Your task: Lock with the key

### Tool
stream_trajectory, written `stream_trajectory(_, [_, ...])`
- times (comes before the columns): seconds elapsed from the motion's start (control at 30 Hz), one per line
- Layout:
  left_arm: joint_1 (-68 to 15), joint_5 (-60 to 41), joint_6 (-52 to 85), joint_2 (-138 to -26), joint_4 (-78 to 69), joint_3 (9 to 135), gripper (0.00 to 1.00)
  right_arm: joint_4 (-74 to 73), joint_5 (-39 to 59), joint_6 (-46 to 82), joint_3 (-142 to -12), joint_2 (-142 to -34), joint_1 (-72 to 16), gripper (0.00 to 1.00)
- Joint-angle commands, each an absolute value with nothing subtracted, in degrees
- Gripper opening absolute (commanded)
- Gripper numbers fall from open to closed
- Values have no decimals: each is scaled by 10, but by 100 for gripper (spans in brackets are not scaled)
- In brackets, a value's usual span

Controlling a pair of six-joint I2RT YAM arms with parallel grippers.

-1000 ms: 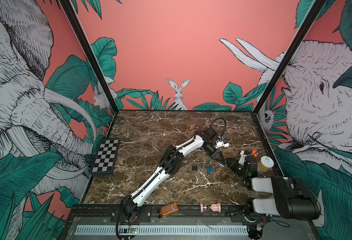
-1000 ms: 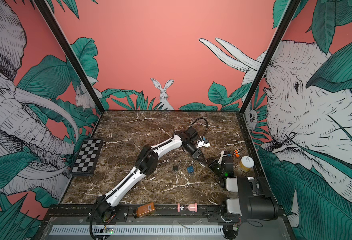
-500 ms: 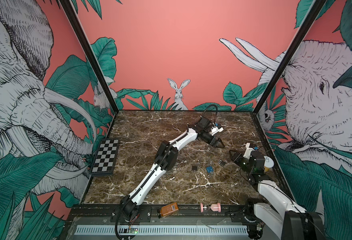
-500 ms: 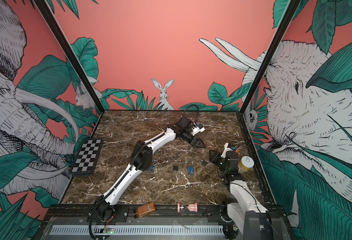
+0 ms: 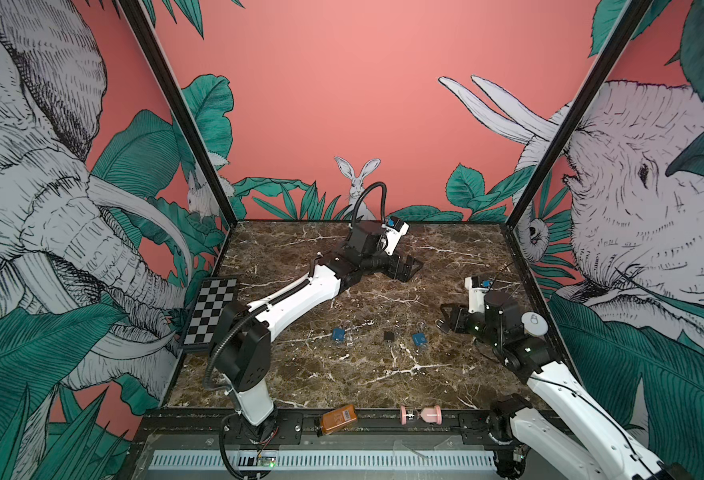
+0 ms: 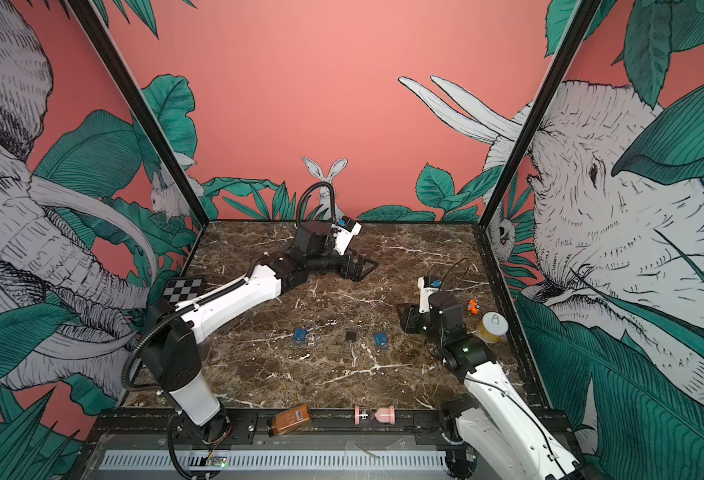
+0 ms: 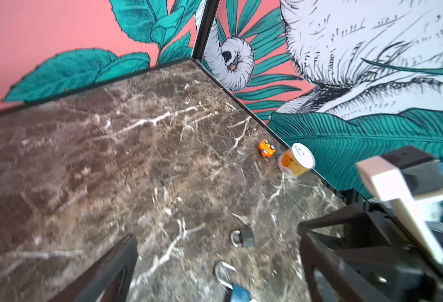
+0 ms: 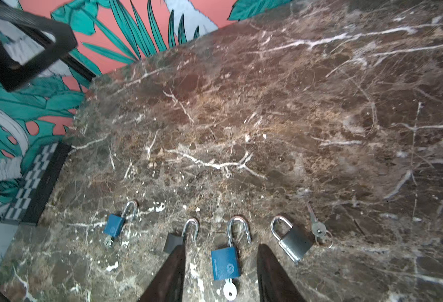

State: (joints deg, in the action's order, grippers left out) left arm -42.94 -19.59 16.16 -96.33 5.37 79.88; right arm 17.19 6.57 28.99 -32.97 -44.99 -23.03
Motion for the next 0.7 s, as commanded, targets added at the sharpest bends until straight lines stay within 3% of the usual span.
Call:
stream_trajectory(0.0, [-429,-179,198,-931,55,701,96,230,5,285,-347,-478,-269,45])
stream_trajectory(0.2, [-429,-194,208,-842,77,583,97,302,64,215,-392,-549,-307,48])
stream_trajectory(0.37, [-427,-208,216,-840,57,554,97,301,73,175,-396,-593,-333,61])
stream_trajectory(0.67, [-423,-266,261,-874,-35,544,96,304,44,184,-407,-677,-347,54])
